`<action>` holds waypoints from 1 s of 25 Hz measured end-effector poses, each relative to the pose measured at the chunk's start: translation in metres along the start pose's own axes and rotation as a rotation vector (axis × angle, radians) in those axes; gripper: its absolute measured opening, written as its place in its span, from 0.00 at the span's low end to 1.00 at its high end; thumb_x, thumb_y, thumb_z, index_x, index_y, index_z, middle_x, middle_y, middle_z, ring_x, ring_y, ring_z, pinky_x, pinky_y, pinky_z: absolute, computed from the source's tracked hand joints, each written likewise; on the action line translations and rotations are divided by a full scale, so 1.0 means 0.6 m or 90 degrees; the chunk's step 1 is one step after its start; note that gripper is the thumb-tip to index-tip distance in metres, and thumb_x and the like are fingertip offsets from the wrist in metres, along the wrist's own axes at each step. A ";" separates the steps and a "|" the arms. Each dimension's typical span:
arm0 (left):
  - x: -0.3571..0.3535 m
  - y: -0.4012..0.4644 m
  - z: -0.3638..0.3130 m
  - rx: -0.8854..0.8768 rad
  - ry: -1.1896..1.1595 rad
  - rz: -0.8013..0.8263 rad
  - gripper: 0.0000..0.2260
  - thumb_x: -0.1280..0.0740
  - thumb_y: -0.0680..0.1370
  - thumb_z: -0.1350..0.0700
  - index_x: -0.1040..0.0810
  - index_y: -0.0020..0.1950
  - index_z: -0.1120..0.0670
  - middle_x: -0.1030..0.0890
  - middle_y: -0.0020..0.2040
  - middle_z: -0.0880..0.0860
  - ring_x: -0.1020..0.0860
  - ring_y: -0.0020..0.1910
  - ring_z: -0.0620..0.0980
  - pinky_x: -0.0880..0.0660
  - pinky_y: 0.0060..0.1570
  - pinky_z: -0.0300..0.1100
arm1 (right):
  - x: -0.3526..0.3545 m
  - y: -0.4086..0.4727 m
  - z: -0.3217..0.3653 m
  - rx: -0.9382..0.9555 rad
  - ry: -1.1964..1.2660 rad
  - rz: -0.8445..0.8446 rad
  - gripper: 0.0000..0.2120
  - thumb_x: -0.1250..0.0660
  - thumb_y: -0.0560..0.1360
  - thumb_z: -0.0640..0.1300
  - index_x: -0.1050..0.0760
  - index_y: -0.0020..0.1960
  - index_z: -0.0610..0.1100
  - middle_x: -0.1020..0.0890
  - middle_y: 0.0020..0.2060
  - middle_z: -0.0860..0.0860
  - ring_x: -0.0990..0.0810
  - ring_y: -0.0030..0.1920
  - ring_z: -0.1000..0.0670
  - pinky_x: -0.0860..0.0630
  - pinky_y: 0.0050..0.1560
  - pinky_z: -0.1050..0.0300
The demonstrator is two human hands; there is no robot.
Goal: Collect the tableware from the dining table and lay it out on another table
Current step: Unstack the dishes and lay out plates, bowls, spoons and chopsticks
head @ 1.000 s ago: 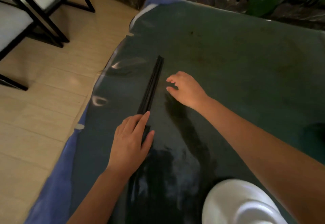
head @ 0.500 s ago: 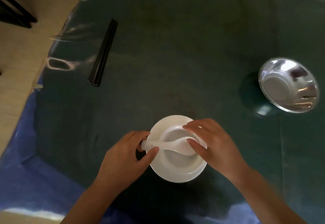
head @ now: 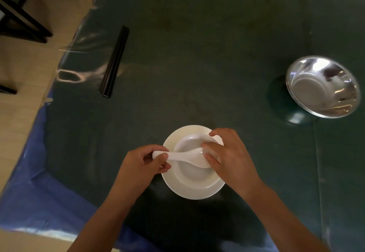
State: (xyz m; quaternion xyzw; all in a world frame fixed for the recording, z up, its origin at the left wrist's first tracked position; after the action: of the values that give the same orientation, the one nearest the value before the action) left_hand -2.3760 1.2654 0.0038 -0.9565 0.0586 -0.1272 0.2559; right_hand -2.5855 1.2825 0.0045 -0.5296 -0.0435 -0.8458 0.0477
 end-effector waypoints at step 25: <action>0.104 0.359 -0.079 -0.047 0.088 -0.246 0.08 0.35 0.75 0.59 0.16 0.49 0.52 0.22 0.31 0.38 0.24 0.29 0.36 0.32 0.29 0.25 | -0.121 0.621 0.020 -0.233 0.371 0.102 0.07 0.32 0.72 0.37 0.18 0.49 0.41 0.17 0.47 0.43 0.19 0.45 0.48 0.19 0.44 0.54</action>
State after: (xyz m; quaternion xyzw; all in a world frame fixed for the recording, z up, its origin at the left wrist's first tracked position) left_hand -2.3393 1.0462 -0.0519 -0.9476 -0.1042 -0.2372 0.1869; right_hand -2.4960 0.9169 -0.0467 -0.2677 0.1662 -0.9486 0.0287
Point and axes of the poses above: each hand's wrist, its own y-axis towards the middle knuckle, its own x-axis out of the back of the hand, z = x × y, the point moved 4 cm from there along y, towards the middle knuckle
